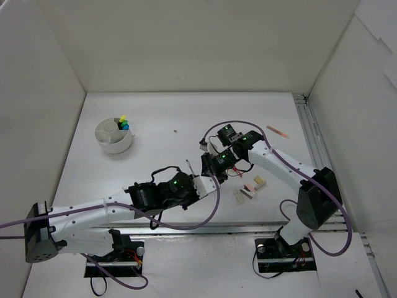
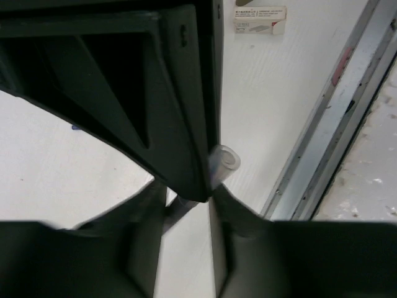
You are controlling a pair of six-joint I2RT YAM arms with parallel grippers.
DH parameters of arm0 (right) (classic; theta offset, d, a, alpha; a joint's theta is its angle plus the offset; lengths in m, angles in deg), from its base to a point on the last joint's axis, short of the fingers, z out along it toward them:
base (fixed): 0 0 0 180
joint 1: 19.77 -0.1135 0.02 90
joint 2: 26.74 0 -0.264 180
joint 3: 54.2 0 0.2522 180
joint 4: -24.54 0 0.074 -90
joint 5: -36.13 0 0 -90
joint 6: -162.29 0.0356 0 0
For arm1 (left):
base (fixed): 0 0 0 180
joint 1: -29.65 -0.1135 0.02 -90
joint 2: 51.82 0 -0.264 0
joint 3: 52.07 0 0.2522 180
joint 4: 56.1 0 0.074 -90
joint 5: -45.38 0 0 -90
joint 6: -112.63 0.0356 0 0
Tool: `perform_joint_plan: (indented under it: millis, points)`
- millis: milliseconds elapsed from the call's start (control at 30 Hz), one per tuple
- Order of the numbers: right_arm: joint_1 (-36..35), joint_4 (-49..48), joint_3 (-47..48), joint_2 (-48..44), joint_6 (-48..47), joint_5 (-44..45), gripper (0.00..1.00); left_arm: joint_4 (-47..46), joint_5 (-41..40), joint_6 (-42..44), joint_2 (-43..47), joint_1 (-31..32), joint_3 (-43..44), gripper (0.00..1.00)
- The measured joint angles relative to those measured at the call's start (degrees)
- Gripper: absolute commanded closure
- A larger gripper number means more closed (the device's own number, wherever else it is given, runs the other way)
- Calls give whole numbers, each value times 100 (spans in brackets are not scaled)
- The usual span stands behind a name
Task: Sort the stationery into containers
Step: Pick up the pen from the center of the board, then place the pen in the storage box.
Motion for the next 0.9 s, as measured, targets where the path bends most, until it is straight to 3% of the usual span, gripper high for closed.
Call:
perform_joint_plan:
  millis: [33, 200, 333, 400, 500, 533, 700, 900]
  points:
    - [17, -4, 15, -2, 13, 44, 100, 46, 50, 4, -35, 33, 22, 99]
    - [63, -52, 94, 0, 26, 188, 98, 157, -74, 66, -118, 111, 94, 100]
    - [63, -2, 210, 0, 33, 275, 65, 114, -289, 39, -120, 109, 94, 100]
    - [66, 74, 328, -17, -4, 470, 38, 63, -503, -2, -107, 79, 94, 100]
    - [177, 122, 461, -107, 17, 970, 25, -118, -824, -85, 37, 35, 48, 100]
    - [227, 120, 507, -186, 37, 1228, 13, -190, -901, -146, 96, 13, 22, 100]
    - [437, -13, 553, -1084, 201, 2782, 7, -750, -1375, -568, 671, -258, -369, 100]
    - [894, -260, 92, -2538, 413, 4846, 4, -1246, -2223, -798, 1753, -1255, -1029, 100]
